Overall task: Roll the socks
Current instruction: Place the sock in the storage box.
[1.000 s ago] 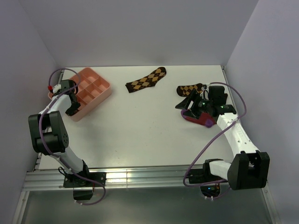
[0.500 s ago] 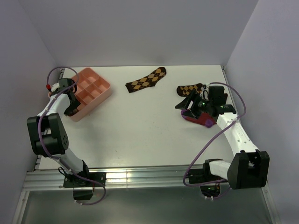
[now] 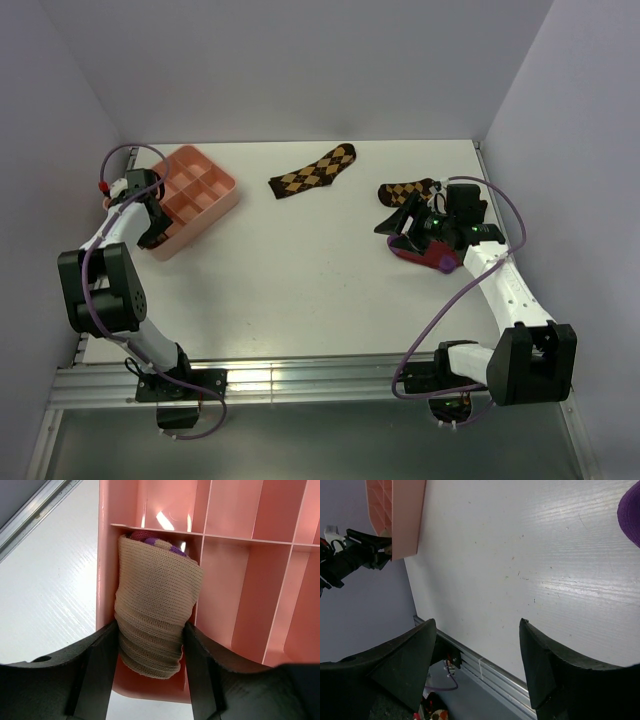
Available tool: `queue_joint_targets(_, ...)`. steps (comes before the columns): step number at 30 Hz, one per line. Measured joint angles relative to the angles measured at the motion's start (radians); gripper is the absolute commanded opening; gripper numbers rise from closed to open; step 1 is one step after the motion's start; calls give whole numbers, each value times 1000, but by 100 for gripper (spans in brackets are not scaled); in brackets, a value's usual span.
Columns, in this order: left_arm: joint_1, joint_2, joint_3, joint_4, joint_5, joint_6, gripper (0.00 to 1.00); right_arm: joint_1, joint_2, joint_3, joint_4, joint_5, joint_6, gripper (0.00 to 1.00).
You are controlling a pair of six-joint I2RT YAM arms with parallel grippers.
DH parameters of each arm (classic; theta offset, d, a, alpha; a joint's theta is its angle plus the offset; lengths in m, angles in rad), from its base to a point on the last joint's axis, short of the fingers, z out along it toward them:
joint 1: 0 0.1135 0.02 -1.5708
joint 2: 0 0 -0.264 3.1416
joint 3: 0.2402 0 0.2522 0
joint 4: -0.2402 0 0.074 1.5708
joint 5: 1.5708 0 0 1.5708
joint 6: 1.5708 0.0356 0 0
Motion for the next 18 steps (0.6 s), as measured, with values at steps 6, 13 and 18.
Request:
queue_joint_targets(6,0,-23,-23,25,2,0,61,-1,0,0,1,-4,0,74)
queue_joint_targets(13,1,-33,-23,23,2,0,61,-1,0,0,1,-5,0,73)
queue_joint_targets(18,1,-40,-24,23,2,0,62,-1,0,0,1,-7,0,73)
